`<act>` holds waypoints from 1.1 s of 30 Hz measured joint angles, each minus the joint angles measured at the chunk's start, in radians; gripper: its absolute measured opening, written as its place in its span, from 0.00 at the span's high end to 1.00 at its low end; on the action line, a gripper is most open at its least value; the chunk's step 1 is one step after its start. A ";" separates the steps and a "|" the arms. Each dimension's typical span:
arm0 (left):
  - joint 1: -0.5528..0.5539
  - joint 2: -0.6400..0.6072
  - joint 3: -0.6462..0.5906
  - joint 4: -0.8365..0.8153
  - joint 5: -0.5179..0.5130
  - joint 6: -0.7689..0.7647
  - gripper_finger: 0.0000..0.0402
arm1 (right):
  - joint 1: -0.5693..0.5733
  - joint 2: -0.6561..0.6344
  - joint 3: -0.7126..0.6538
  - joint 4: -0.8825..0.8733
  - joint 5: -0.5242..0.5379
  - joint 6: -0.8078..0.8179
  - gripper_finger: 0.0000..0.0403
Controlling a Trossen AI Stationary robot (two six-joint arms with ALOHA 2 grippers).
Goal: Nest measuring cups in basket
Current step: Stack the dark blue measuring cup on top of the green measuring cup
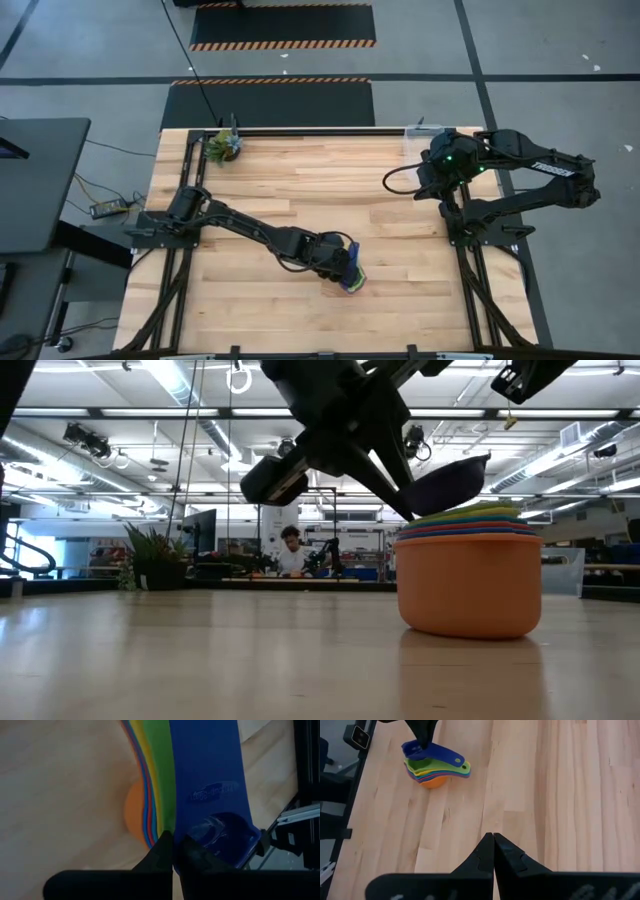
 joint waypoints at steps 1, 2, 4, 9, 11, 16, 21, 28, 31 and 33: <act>0.001 0.002 0.000 0.001 -0.001 0.000 0.98 | 0.000 0.000 0.000 0.000 0.000 0.000 0.99; 0.002 0.002 0.000 0.001 -0.001 0.001 0.98 | 0.000 0.000 0.000 0.000 0.000 0.000 0.99; 0.002 0.002 0.000 0.003 -0.002 0.002 0.98 | 0.000 0.000 0.000 0.000 0.000 0.000 0.99; 0.003 0.002 0.000 0.003 -0.003 0.003 0.93 | 0.000 0.000 0.000 0.000 -0.001 0.000 0.99; 0.003 0.002 0.000 0.003 -0.003 0.003 0.92 | 0.000 0.000 0.000 -0.001 -0.001 0.000 0.99; 0.003 0.003 0.000 0.005 -0.006 0.003 0.91 | 0.000 0.000 0.000 -0.009 -0.031 -0.006 0.99; 0.004 0.005 -0.001 0.057 -0.008 -0.013 0.91 | 0.000 0.000 0.000 -0.012 -0.057 -0.008 0.99; 0.007 0.005 -0.001 0.161 -0.008 0.051 0.91 | 0.000 0.000 0.000 -0.012 -0.057 -0.008 0.99; 0.007 0.005 -0.001 0.129 -0.008 0.040 0.91 | 0.000 0.000 0.000 -0.012 -0.056 -0.008 0.99; 0.007 0.005 -0.001 0.098 -0.007 0.016 0.93 | 0.000 0.000 0.000 -0.012 -0.056 -0.008 0.99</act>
